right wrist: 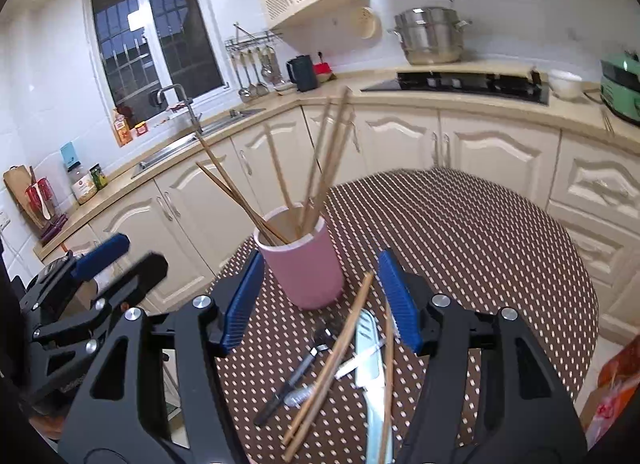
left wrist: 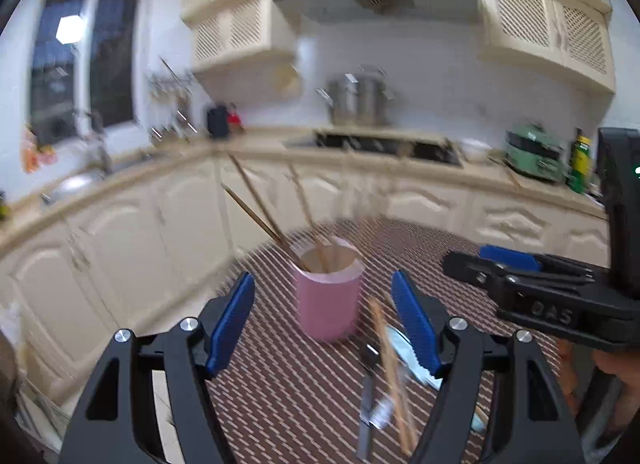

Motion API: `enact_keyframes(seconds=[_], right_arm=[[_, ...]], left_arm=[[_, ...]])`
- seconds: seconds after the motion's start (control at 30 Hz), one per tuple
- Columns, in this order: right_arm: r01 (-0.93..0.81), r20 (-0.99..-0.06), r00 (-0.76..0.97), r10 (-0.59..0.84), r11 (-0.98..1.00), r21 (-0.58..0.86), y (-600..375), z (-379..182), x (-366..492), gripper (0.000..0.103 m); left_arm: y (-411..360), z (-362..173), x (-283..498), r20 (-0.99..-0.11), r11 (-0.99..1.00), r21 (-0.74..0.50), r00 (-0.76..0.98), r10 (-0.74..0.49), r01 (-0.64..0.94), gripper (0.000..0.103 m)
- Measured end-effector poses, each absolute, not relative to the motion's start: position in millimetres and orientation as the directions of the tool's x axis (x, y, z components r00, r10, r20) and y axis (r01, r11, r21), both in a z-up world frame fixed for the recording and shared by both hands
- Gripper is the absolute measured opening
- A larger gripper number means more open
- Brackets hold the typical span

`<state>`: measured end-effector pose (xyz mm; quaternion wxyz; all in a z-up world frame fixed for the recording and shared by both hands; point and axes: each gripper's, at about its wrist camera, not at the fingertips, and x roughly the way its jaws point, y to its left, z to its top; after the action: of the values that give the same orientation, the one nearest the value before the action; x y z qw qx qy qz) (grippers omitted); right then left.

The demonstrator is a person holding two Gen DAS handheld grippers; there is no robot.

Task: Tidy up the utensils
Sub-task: 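Lower both tools back to the utensil pile, then grasp a wooden chopstick with the left tool while the right tool grasps another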

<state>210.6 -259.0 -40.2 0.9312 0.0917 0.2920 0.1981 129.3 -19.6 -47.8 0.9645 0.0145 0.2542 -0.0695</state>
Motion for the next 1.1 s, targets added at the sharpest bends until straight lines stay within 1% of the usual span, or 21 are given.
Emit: enact_keyframes(seconds=[0.07, 0.13, 0.27, 0.3, 0.33, 0.37, 0.4, 0.43, 0.5, 0.57, 0.67, 0.8, 1.1], right_arm=[[-0.294, -0.531, 0.744, 0.406, 0.912, 0.285, -267, -51, 210, 0.060], [-0.274, -0.552, 0.735, 0.394, 0.917, 0.290, -275, -61, 211, 0.060], [-0.236, -0.591, 0.714, 0.376, 0.924, 0.303, -287, -78, 213, 0.060], [-0.228, -0.602, 0.706, 0.373, 0.925, 0.305, -290, -83, 214, 0.060], [-0.222, -0.613, 0.697, 0.372, 0.925, 0.309, -294, -88, 215, 0.060], [-0.216, -0.622, 0.690, 0.370, 0.926, 0.311, -296, -93, 216, 0.060], [-0.211, -0.630, 0.684, 0.368, 0.926, 0.311, -298, -96, 217, 0.060], [-0.207, -0.635, 0.680, 0.367, 0.927, 0.314, -299, -100, 219, 0.060], [-0.199, -0.648, 0.664, 0.372, 0.924, 0.326, -303, -108, 221, 0.060], [-0.195, -0.658, 0.655, 0.371, 0.925, 0.327, -305, -113, 223, 0.060], [-0.187, -0.668, 0.644, 0.372, 0.924, 0.334, -309, -120, 224, 0.061], [-0.175, -0.676, 0.637, 0.371, 0.923, 0.341, -316, -127, 226, 0.062], [-0.167, -0.684, 0.622, 0.381, 0.918, 0.359, -329, -137, 230, 0.063]], left_arm=[[-21, -59, 138, -0.576, 0.978, -0.079, 0.792, -0.203, 0.193, 0.070], [-23, -69, 147, -0.634, 0.967, -0.127, 0.731, -0.251, 0.221, 0.070], [-31, -90, 162, -0.717, 0.965, -0.129, 0.651, -0.249, 0.228, 0.069], [-34, -96, 164, -0.730, 0.965, -0.129, 0.637, -0.248, 0.229, 0.067], [-35, -99, 166, -0.737, 0.964, -0.129, 0.628, -0.249, 0.231, 0.063], [-36, -106, 171, -0.758, 0.961, -0.140, 0.599, -0.258, 0.238, 0.055], [-36, -112, 176, -0.774, 0.954, -0.170, 0.566, -0.284, 0.246, 0.046], [-38, -118, 183, -0.787, 0.946, -0.204, 0.532, -0.310, 0.250, 0.043], [-41, -134, 197, -0.818, 0.936, -0.259, 0.461, -0.343, 0.237, 0.031], [-45, -149, 208, -0.835, 0.928, -0.286, 0.413, -0.364, 0.240, 0.026], [-53, -167, 220, -0.863, 0.935, -0.271, 0.372, -0.341, 0.227, 0.020], [-62, -181, 232, -0.887, 0.945, -0.243, 0.344, -0.308, 0.219, 0.015], [-85, -193, 254, -0.908, 0.957, -0.193, 0.330, -0.258, 0.217, 0.014]])
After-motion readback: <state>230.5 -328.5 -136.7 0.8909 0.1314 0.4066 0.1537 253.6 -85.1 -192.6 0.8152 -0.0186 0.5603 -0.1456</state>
